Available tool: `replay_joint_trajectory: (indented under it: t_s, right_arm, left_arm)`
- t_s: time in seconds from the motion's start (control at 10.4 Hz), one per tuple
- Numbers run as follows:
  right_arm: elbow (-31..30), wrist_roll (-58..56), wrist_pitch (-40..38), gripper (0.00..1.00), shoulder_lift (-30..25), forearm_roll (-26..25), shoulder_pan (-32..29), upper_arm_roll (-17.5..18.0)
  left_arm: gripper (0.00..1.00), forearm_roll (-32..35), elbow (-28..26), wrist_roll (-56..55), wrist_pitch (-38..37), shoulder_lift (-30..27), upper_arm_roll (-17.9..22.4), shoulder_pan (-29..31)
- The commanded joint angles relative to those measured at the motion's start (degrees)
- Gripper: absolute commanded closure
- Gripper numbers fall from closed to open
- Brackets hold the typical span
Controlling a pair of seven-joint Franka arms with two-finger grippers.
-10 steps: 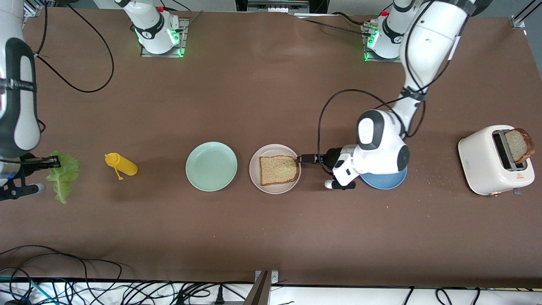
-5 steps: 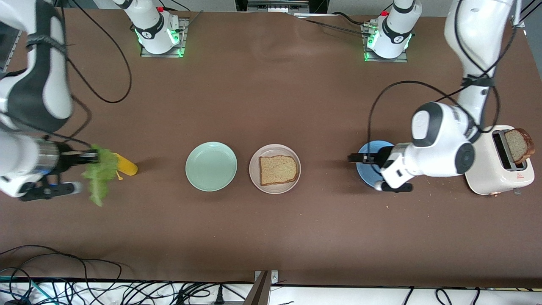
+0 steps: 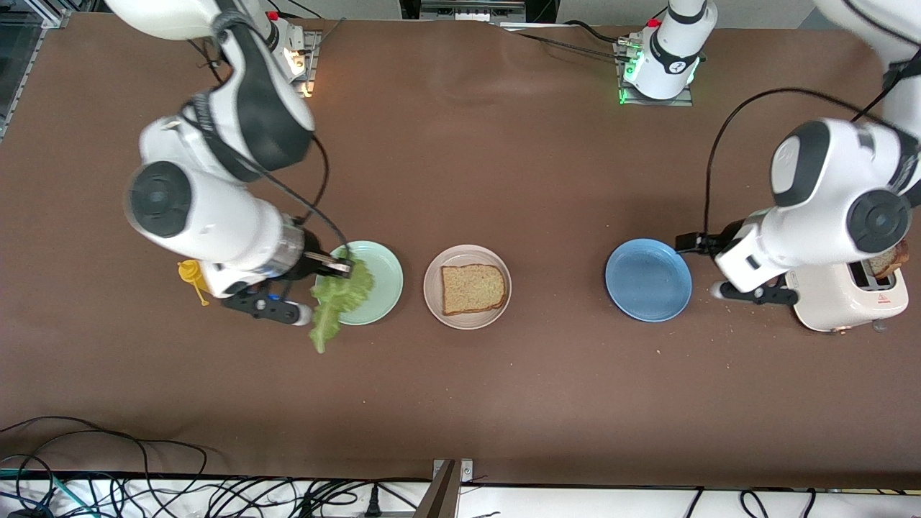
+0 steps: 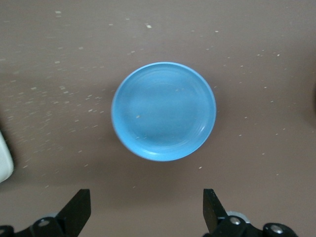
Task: Make sandwich on beige plate with both arms
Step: 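Carry the lettuce over the beige plate while the left gripper withdraws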
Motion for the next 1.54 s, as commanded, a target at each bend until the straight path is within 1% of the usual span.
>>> replay_joint_trajectory:
  t_s: [0.0,0.1,0.19,0.38,0.58,0.67,0.77,0.86,1.06,1.15,1.25,1.34,1.44]
  right_arm:
    - [0.6,16.4,8.9,1.0,5.1,1.9,3.7,-0.8]
    - [0.6,24.5,13.4,1.0,7.0,2.0,5.1,-0.8]
    - [0.6,30.2,16.1,1.0,9.0,2.2,6.0,-0.7]
    - [0.6,40.1,21.0,1.0,12.1,4.8,7.8,-0.7]
    - [0.6,51.3,26.9,1.0,14.9,5.8,10.5,-0.7]
    - [0.6,55.1,29.9,1.0,16.4,5.4,12.7,-0.8]
    - [0.6,56.4,32.3,1.0,17.9,5.2,14.5,-1.0]
    - [0.5,57.2,33.6,1.0,18.9,5.1,15.7,-1.1]
    - [-0.9,58.2,33.6,1.0,19.3,5.0,16.6,-1.1]
    - [-1.1,58.8,33.7,1.0,19.2,4.2,17.6,-1.4]
    - [-1.1,62.0,33.6,1.0,19.2,1.4,17.9,-1.6]
    - [-1.2,65.1,33.7,1.0,19.2,-1.3,18.0,-1.5]
    - [-1.6,65.3,33.6,1.0,19.2,-1.5,18.0,-1.5]
  left_arm:
    - [0.0,1.9,-8.4,-0.4,0.7,-9.5,4.0,-0.5]
    - [0.0,1.9,-9.4,-0.8,0.6,-11.6,5.2,-0.6]
    - [0.0,2.0,-9.9,-1.0,0.7,-12.8,5.7,-0.5]
    - [0.0,2.1,-9.9,-1.2,0.7,-15.0,6.1,-0.4]
    - [0.0,1.9,-8.1,-1.2,0.6,-17.2,6.6,-0.5]
    - [0.0,1.7,-5.7,-1.2,-1.0,-17.1,6.7,-0.5]
    - [0.0,1.6,-1.9,-1.2,-3.9,-16.6,6.6,-0.6]
    - [0.0,1.7,0.2,-1.2,-5.4,-16.2,6.6,-0.7]
    - [0.0,2.0,3.9,-0.9,-9.8,-15.5,6.6,-1.1]
    - [0.0,2.1,6.1,-0.5,-12.7,-14.9,6.6,-1.1]
    - [0.0,2.1,7.0,0.5,-14.7,-14.8,6.6,-1.0]
    - [0.0,2.1,6.9,1.7,-15.0,-14.8,6.6,-1.0]
    - [0.0,2.1,6.7,2.0,-15.0,-14.7,6.6,-0.8]
